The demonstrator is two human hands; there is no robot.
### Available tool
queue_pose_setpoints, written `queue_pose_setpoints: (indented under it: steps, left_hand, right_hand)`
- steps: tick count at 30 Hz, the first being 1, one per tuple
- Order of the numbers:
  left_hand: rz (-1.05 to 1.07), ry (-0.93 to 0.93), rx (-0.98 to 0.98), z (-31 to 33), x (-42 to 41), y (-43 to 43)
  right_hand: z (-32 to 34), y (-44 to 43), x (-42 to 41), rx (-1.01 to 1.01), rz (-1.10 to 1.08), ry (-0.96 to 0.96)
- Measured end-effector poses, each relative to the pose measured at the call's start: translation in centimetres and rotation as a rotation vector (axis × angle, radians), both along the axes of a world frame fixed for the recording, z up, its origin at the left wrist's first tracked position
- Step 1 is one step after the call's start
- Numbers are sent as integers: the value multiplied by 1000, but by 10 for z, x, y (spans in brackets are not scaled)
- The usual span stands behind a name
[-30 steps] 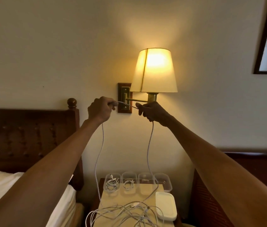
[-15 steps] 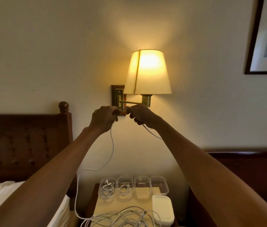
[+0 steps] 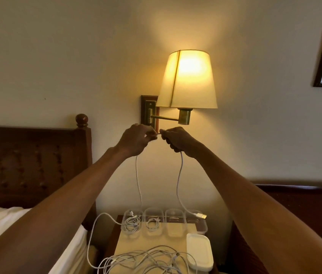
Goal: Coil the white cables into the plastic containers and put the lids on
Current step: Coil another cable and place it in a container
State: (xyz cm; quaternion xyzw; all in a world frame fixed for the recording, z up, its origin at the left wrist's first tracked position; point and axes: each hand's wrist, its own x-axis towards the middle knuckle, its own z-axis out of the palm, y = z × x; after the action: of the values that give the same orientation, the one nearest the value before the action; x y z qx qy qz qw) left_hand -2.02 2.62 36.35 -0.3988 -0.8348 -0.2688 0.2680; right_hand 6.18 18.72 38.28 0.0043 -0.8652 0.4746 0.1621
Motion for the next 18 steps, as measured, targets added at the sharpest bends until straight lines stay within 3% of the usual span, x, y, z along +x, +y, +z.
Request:
queue_pose_setpoints:
  steps: [5, 9, 12, 14, 18]
  left_hand:
    - [207, 290, 54, 7, -10, -7]
    - [351, 261, 171, 0, -28, -13]
    - [453, 195, 96, -11, -45, -24]
    - [400, 212, 17, -13, -45, -22]
    - [79, 87, -4, -7, -21, 1]
  right_hand:
    - [0, -1, -5, -61, 44, -6]
    - [0, 7, -2, -61, 79, -22]
    - [-1, 14, 0, 67, 46, 55]
    - [1, 18, -1, 65, 35, 111]
    - [5, 16, -4, 70, -17, 158]
